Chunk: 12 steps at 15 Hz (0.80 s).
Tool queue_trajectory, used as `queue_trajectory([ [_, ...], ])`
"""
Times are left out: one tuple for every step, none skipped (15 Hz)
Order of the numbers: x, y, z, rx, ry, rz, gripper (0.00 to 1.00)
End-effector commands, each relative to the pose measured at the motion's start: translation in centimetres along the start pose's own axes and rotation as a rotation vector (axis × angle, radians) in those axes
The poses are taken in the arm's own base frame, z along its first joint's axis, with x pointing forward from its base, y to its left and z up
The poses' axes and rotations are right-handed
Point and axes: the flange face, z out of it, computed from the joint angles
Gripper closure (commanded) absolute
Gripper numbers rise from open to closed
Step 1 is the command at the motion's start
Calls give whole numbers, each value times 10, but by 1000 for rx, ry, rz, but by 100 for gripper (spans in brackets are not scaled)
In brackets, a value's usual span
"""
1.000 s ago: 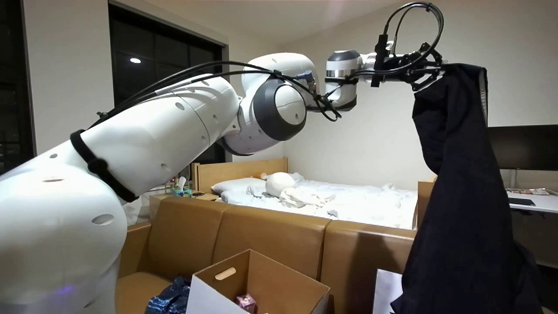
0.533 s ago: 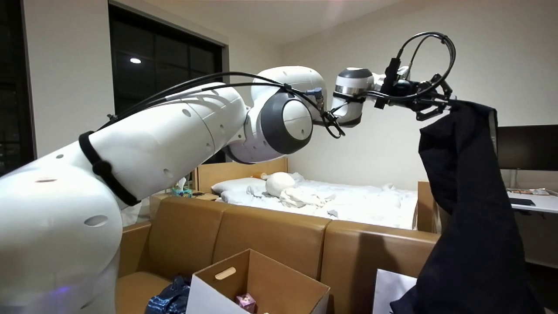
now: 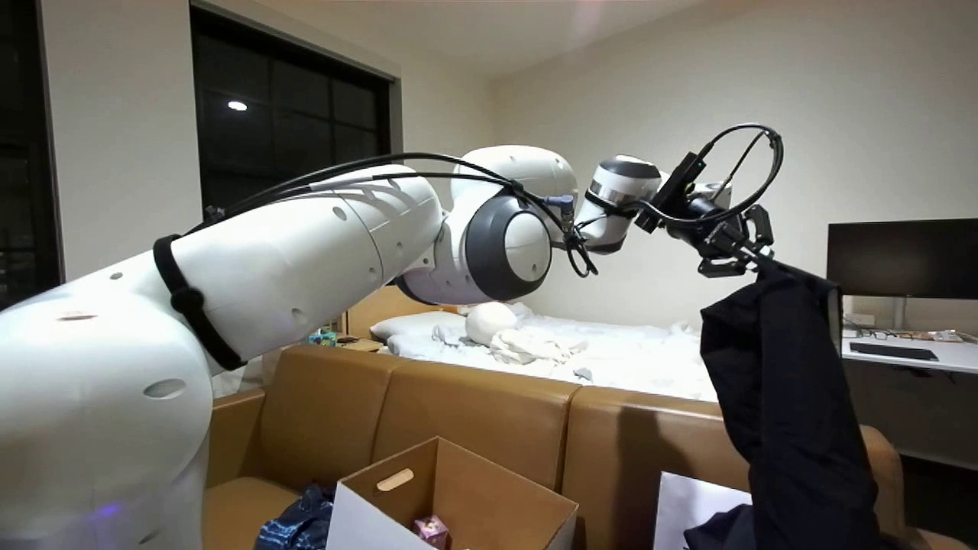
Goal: Remove the hoodie from the box and put it on the couch
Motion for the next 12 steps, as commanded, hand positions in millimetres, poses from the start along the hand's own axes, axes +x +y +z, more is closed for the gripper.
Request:
queue_trajectory([
  [-1, -6, 2, 22, -25, -36, 99],
  [0, -12, 0, 20, -28, -44, 98],
  [1, -14, -1, 13, -26, -43, 98],
  [1, -14, -1, 11, -27, -43, 98],
  [1, -14, 0, 11, -29, -41, 98],
  [1, -13, 1, 10, -30, -39, 98],
  [1, -12, 1, 9, -30, -39, 99],
  [7, -23, 11, 13, -60, -72, 99],
  [13, -38, 27, 45, -114, -136, 99],
  [15, -49, 37, 60, -155, -157, 99],
  [21, -64, 48, 74, -187, -201, 99],
  [24, -75, 58, 84, -223, -232, 99],
])
